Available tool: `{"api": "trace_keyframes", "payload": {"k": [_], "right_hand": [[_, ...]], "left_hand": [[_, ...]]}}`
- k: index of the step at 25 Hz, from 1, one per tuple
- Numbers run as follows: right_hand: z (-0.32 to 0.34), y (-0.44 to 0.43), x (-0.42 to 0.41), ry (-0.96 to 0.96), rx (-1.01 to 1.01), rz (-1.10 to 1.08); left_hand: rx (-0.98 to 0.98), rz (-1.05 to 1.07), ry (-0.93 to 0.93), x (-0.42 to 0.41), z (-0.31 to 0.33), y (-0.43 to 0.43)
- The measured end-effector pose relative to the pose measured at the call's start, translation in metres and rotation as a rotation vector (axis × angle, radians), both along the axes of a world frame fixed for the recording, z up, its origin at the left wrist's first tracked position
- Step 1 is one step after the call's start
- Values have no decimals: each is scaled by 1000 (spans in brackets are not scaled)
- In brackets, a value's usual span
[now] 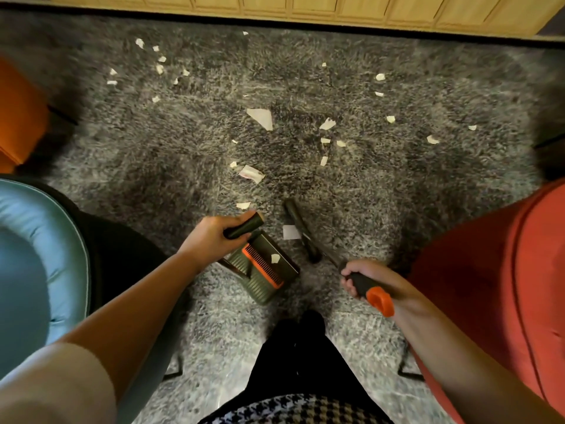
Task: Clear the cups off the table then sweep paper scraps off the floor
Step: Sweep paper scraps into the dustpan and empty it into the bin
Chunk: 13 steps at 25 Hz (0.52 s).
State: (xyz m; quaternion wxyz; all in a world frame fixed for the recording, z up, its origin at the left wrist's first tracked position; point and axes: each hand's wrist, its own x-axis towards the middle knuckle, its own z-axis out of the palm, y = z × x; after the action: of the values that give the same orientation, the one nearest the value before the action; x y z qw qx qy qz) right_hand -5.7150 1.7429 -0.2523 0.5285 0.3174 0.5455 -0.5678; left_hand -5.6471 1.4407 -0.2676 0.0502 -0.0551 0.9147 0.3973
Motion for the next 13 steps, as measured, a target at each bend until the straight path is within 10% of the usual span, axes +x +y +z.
{"api": "trace_keyframes", "payload": {"k": [13], "right_hand": [[54,23,-6,-70,-17,197]], "left_hand": [[4,75,-121,15,-4,-5]]}}
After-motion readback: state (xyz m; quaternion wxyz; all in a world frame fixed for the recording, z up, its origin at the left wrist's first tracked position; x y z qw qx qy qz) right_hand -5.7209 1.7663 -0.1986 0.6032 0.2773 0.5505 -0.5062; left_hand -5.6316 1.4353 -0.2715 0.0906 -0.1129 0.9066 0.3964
